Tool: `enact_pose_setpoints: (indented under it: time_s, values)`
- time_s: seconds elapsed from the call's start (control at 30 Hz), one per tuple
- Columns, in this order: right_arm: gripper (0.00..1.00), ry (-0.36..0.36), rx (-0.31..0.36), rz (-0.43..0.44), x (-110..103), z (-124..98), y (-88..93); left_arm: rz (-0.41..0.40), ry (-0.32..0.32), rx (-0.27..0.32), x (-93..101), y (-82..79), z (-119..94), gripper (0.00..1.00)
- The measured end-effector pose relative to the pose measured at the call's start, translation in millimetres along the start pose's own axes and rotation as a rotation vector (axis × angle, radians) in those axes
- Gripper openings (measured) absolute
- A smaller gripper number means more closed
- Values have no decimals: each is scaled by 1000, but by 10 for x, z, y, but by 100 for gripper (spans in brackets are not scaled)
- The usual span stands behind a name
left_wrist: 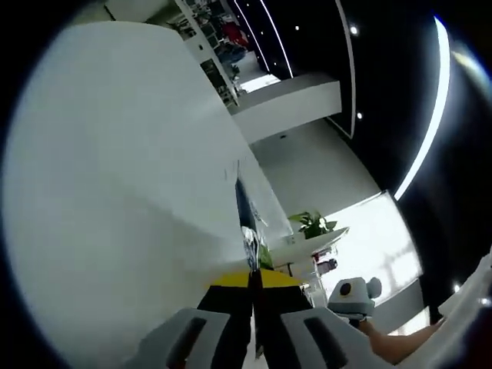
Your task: Arrange the skincare products in the storage area until every visible bottle or jar stands upright without overlapping.
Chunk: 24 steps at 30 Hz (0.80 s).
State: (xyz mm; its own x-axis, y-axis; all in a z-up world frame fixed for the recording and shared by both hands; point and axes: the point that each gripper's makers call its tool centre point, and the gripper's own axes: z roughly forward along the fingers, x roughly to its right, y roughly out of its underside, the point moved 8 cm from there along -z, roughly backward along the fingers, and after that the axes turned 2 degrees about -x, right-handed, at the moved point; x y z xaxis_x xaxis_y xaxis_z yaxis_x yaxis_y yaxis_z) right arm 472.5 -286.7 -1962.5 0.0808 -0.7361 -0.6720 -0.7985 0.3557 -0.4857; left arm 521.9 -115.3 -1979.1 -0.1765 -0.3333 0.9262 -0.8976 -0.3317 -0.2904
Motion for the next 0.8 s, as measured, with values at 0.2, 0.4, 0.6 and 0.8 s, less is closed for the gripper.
enact_pose_setpoints:
  time_s: [0.2,0.4,0.6,0.8]
  values:
    - [0,78,14,6,129,66,10,24,-55,-47,-114,10,148,1]
    - [0,120,-3,32,272,141,52,40,-122,-104,-254,22,256,1]
    - [0,144,6,57,343,169,73,58,-152,-158,-324,38,283,3]
    - [0,152,47,168,391,173,85,91,-191,-177,-350,-1,250,5]
